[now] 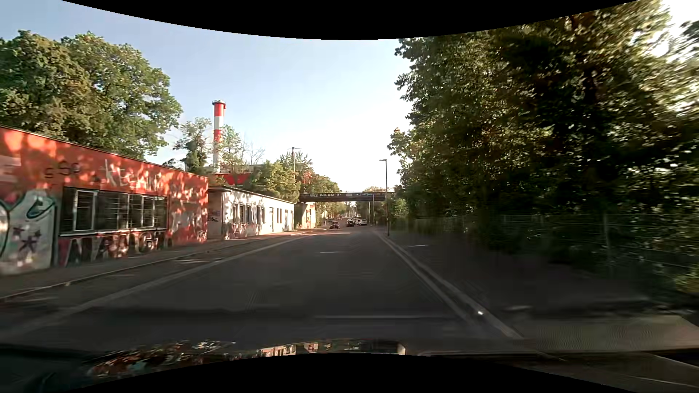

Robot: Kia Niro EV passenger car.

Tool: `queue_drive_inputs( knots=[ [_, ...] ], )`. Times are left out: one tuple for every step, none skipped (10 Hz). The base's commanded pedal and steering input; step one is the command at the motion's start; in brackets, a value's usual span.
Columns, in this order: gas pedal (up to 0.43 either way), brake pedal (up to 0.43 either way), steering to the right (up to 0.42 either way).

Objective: Follow the waypoints while adhering to traffic rules and regulations

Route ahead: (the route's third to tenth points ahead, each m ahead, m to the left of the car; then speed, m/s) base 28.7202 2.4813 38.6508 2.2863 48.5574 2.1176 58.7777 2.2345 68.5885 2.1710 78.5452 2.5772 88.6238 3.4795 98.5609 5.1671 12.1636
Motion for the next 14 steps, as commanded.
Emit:
queue_drive_inputs(
  knots=[
    [0.098, 0.0, 0.001],
    [0.098, 0.0, 0.001],
    [0.098, 0.0, 0.001],
    [0.098, 0.0, 0.003],
    [0.098, 0.0, 0.003],
    [0.098, 0.0, 0.003],
    [0.098, 0.0, 0.003],
    [0.098, 0.0, 0.003],
    [0.098, 0.0, 0.003],
    [0.098, 0.0, 0.003],
    [0.098, 0.0, 0.002],
    [0.098, 0.0, 0.002],
    [0.098, 0.0, 0.002],
    [0.098, 0.0, 0.002]
  ],
)
